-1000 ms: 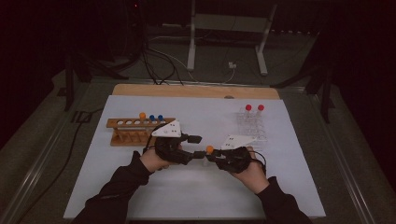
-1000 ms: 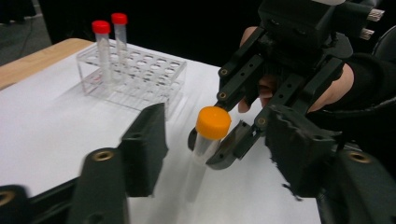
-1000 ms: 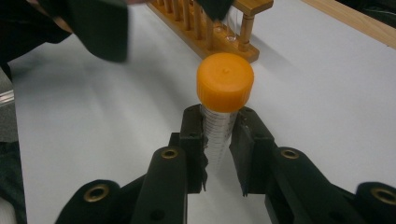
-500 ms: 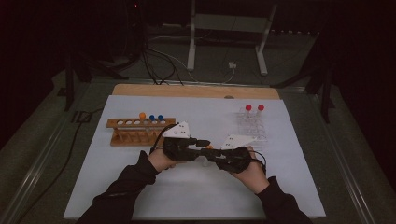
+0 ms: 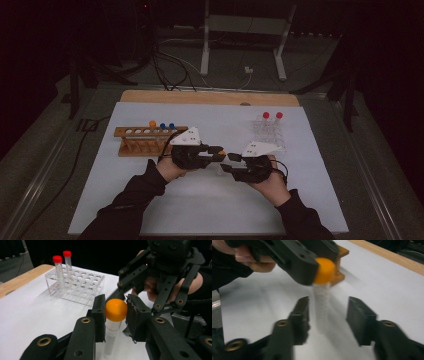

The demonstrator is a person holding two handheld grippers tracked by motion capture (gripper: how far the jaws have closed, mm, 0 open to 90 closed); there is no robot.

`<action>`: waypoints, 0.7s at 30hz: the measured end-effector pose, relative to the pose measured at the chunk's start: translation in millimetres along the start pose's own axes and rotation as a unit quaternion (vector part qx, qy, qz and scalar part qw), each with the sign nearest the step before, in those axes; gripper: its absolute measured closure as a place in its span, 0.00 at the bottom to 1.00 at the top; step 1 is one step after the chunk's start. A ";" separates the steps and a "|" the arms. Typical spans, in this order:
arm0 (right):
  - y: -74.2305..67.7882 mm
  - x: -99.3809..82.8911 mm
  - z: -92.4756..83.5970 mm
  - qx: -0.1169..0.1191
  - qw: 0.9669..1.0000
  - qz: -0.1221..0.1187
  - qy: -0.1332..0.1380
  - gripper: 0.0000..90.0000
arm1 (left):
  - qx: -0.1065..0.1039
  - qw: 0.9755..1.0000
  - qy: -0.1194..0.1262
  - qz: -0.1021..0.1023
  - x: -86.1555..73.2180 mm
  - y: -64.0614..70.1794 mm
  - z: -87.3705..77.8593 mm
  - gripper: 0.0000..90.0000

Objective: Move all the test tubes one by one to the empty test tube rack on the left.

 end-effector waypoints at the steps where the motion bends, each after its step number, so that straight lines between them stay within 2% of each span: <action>1: 1.0 0.8 -1.0 0.002 1.000 0.005 0.001 0.50 | 0.001 1.000 -0.002 0.001 0.1 -0.6 -1.9 0.79; 8: 1.0 1.3 -1.9 0.002 1.000 0.014 0.015 0.28 | 0.024 1.000 -0.002 -0.001 0.9 -7.2 -28.8 0.79; 15: -0.9 2.2 -2.6 0.005 1.000 0.018 0.025 0.04 | 0.058 0.998 -0.012 -0.007 -5.3 -15.4 -65.2 0.79; 18: -0.4 2.0 -3.4 0.013 0.999 0.021 0.028 0.00 | 0.077 0.997 -0.013 -0.012 -8.2 -20.0 -83.1 0.79; 21: 1.1 2.6 -4.6 0.010 0.999 0.023 0.032 0.00 | 0.097 0.995 -0.015 -0.016 -10.1 -25.0 -101.5 0.79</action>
Point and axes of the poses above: each handheld gripper's, and its own axes: z roughly forward along the jaws, x roughly out of its top, y roughly to its right, the point moved 5 cm from there along z, roughly forward along the jaws, and after that the axes turned 14 degrees about z, right-handed, at the moved point
